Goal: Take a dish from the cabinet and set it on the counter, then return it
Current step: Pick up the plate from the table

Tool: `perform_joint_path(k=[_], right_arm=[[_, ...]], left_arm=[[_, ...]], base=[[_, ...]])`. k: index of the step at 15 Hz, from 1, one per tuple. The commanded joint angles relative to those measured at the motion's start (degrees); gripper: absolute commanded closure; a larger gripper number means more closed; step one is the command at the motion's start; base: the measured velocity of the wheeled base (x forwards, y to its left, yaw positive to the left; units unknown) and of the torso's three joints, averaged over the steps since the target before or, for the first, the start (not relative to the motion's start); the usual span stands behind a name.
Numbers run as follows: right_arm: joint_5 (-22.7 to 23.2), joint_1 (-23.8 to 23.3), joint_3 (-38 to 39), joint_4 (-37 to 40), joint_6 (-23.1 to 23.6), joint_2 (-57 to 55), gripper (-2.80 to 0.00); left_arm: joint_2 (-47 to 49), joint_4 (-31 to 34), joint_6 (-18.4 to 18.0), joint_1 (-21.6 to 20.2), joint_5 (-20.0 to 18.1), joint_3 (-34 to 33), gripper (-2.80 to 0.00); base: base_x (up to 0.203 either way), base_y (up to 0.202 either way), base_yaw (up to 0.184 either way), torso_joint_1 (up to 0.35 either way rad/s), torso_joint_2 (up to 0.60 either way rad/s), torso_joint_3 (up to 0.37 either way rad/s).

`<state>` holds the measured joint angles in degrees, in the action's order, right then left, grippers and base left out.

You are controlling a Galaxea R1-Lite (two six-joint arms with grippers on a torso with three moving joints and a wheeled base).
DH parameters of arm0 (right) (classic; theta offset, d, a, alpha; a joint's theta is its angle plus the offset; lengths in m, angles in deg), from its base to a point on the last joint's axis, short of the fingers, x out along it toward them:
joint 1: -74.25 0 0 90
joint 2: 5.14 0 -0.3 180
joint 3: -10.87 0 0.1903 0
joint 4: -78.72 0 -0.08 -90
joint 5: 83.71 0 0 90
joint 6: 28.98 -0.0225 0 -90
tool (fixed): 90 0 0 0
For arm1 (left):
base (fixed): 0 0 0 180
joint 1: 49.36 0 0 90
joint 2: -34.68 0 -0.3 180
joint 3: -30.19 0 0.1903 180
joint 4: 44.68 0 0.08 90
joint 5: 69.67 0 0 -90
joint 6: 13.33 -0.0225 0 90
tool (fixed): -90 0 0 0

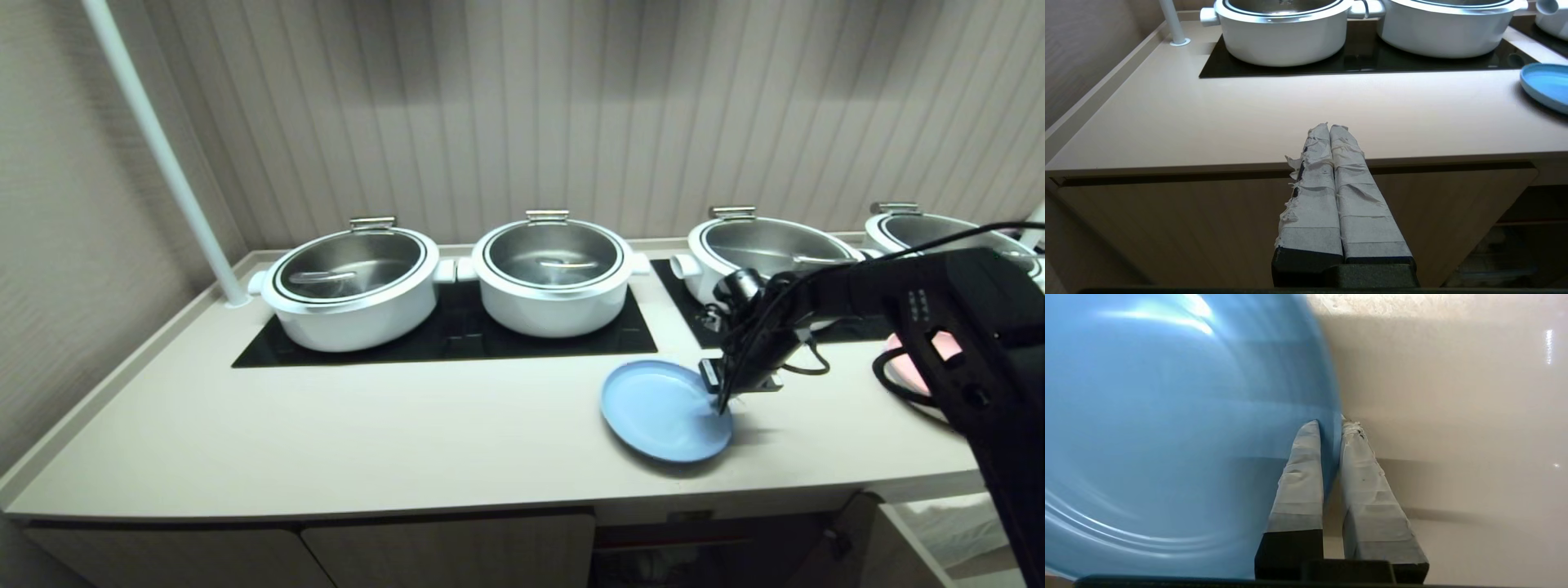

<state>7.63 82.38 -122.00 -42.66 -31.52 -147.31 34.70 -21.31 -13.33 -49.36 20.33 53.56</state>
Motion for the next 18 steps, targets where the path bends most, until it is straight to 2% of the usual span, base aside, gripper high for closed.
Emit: perform_joint_path(k=[1,14,18], right_arm=[[0.0,0.0,0.1,0.3,0.0,-0.1,0.00],[-0.1,0.0,0.3,0.3,0.0,0.9,0.00],[-0.2,0.0,0.5,0.3,-2.6,1.7,0.00]], left_arm=[[0.0,0.0,0.0,0.0,0.1,0.0,0.00],[0.0,0.0,0.0,0.0,0.0,0.0,0.00],[0.0,0.0,0.0,0.0,0.0,0.0,0.00]], base=[[0.000,0.000,0.000,0.000,0.00,0.000],[0.000,0.000,0.000,0.000,0.00,0.000],[0.000,0.000,0.000,0.000,0.00,0.000]])
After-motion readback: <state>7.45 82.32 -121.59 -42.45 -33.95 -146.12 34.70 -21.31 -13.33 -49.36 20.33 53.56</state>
